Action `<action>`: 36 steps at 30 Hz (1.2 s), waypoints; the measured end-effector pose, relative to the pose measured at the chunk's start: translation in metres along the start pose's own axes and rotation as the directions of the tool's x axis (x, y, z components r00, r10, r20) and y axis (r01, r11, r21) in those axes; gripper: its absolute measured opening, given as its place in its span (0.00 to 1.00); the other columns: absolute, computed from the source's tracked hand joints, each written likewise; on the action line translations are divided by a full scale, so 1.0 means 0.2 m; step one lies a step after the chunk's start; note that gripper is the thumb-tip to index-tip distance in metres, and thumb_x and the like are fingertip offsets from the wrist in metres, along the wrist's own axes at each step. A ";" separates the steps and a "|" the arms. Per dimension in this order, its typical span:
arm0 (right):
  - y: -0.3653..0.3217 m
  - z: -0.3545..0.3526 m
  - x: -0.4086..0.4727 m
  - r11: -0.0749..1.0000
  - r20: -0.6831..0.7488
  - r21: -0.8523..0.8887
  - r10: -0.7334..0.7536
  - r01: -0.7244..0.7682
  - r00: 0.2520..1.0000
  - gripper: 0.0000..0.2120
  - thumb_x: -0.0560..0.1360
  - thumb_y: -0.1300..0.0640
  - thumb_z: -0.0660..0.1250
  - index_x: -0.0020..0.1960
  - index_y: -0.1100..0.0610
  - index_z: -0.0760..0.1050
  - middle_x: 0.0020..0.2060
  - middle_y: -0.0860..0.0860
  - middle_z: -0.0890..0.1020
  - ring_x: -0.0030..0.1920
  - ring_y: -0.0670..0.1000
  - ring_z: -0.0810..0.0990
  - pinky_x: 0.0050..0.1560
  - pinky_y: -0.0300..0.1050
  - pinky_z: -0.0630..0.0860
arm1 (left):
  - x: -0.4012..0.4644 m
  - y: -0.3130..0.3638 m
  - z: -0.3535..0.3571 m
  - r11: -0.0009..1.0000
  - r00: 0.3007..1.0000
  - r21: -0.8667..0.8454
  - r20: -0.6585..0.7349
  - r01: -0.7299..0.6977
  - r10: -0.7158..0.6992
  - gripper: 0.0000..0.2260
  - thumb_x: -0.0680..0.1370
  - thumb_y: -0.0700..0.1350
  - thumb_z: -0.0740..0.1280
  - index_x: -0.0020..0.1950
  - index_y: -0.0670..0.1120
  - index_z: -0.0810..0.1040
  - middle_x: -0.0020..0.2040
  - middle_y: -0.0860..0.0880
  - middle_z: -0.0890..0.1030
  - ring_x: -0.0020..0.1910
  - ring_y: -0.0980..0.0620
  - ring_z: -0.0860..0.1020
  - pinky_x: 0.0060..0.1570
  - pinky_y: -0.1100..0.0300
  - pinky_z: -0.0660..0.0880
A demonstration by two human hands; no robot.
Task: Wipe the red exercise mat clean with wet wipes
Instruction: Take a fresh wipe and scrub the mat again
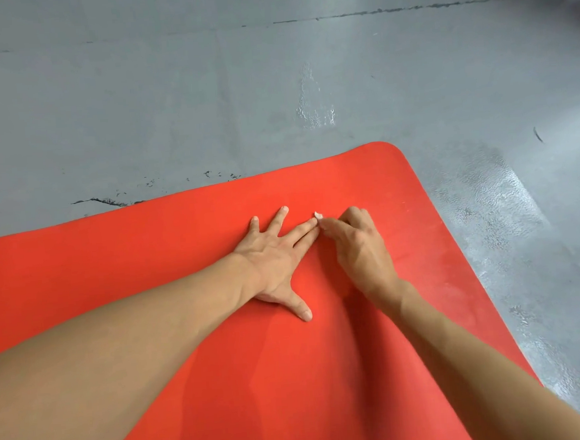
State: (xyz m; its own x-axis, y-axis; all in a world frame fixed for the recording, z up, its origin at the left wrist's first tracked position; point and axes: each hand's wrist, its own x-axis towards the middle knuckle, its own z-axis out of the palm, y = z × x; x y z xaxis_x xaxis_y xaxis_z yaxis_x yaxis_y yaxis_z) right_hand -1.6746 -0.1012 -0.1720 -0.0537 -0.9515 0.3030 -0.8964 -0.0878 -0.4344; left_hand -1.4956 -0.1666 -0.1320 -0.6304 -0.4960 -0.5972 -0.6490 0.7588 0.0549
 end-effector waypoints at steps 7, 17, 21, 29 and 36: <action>0.30 -0.09 0.20 0.817 -0.233 -0.032 0.554 -0.576 0.799 0.13 0.82 0.62 0.60 0.54 0.62 0.84 0.45 0.59 0.73 0.51 0.62 0.73 0.53 0.53 0.69 | 0.01 0.02 -0.05 1.000 1.000 0.003 0.011 0.014 -0.014 0.69 0.59 0.79 0.73 0.85 0.52 0.37 0.83 0.61 0.35 0.82 0.38 0.34 0.75 0.24 0.53; 0.40 -0.14 0.23 0.946 -0.125 -0.095 0.296 -0.309 0.947 0.15 0.80 0.63 0.64 0.62 0.54 0.84 0.42 0.55 0.73 0.50 0.61 0.74 0.50 0.48 0.69 | 0.01 -0.01 -0.08 0.999 1.000 0.022 -0.007 0.023 -0.023 0.65 0.61 0.77 0.74 0.84 0.59 0.38 0.83 0.45 0.32 0.83 0.40 0.37 0.78 0.30 0.56; 0.34 -0.08 0.33 0.795 -0.224 -0.023 0.586 -0.606 0.778 0.13 0.82 0.62 0.60 0.53 0.65 0.83 0.47 0.61 0.74 0.53 0.63 0.72 0.54 0.53 0.69 | 0.02 -0.03 -0.06 0.999 0.999 0.037 0.002 0.034 -0.034 0.64 0.62 0.78 0.73 0.83 0.60 0.35 0.83 0.45 0.31 0.83 0.42 0.35 0.79 0.32 0.53; 0.30 -0.03 0.29 0.997 -0.018 -0.058 0.044 -0.045 0.999 0.16 0.81 0.63 0.63 0.62 0.53 0.84 0.43 0.54 0.74 0.48 0.56 0.73 0.49 0.47 0.70 | 0.03 -0.03 -0.05 0.999 0.999 0.026 -0.015 0.038 -0.037 0.64 0.62 0.78 0.72 0.83 0.61 0.35 0.83 0.46 0.29 0.83 0.43 0.33 0.79 0.32 0.51; 0.32 -0.01 0.46 0.863 -0.215 -0.019 0.490 -0.506 0.845 0.13 0.82 0.63 0.60 0.48 0.65 0.82 0.44 0.61 0.74 0.52 0.63 0.73 0.52 0.53 0.66 | 0.03 -0.03 -0.04 0.999 0.999 0.038 -0.004 0.038 -0.038 0.64 0.62 0.79 0.72 0.83 0.61 0.33 0.82 0.46 0.28 0.83 0.43 0.33 0.80 0.33 0.52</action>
State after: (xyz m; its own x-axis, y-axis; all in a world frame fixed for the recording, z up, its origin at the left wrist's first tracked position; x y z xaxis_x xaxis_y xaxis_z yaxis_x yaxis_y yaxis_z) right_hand -1.7370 -0.1944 -0.1706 -0.5796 -0.7830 0.2257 -0.7545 0.4109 -0.5118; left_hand -1.4995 -0.1777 -0.1291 -0.6069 -0.5264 -0.5954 -0.6560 0.7548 0.0014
